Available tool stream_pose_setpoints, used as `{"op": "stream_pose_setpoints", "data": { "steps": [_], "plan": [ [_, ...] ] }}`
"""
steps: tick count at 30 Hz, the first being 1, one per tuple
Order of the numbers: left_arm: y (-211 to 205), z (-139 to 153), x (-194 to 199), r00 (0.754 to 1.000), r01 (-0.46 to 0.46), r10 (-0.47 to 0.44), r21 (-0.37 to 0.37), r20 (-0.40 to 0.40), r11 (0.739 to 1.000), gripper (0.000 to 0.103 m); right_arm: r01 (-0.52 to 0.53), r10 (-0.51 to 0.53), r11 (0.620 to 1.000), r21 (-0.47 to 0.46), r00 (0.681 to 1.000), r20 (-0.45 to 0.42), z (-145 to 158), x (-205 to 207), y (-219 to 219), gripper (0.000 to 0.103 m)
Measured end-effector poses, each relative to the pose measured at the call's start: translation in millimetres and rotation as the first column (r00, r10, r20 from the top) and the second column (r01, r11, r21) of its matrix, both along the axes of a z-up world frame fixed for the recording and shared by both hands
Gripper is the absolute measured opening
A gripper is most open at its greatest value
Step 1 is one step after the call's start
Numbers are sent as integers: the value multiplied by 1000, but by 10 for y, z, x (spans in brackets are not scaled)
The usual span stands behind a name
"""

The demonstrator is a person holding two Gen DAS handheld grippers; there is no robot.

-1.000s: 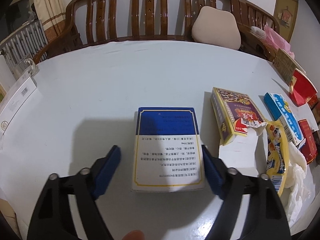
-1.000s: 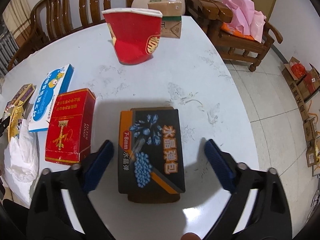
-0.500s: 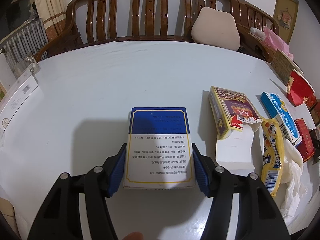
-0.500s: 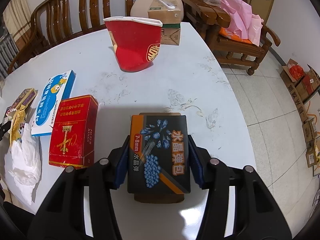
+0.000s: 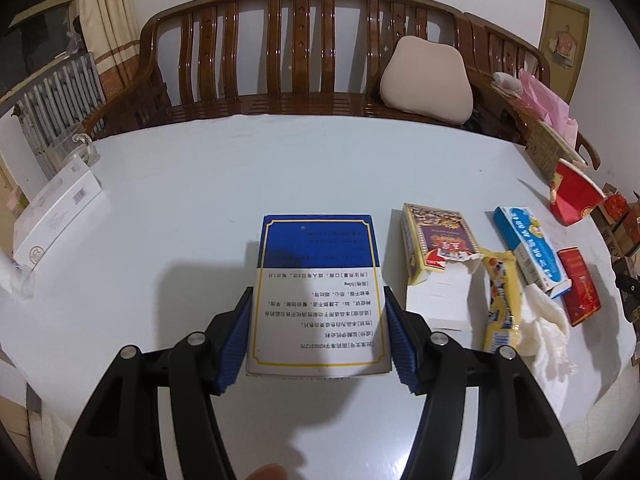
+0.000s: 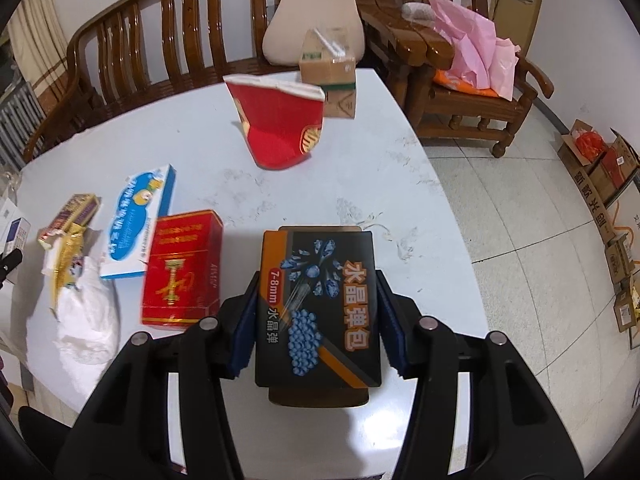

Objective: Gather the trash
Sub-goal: 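Lift both held boxes and carry them down toward the white plastic bag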

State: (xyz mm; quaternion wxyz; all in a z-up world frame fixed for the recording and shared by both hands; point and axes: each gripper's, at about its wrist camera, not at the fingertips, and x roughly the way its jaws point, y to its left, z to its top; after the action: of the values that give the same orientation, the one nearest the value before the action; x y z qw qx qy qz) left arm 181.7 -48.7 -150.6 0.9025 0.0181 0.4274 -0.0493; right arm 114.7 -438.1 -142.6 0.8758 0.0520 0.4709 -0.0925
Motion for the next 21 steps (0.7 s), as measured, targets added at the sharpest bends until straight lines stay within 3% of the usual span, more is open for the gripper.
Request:
{"op": "stream_pose_setpoints", "data": {
  "steps": [8, 21],
  "plan": [
    [22, 346, -281, 999, 0, 1, -13, 42, 1000, 59, -8, 8, 1000, -2, 999, 49, 359, -257, 100, 51],
    [25, 957, -1025, 990, 40, -35, -30, 140, 999, 59, -50, 49, 999, 0, 979, 200, 1152, -1008, 362, 51]
  ]
}}
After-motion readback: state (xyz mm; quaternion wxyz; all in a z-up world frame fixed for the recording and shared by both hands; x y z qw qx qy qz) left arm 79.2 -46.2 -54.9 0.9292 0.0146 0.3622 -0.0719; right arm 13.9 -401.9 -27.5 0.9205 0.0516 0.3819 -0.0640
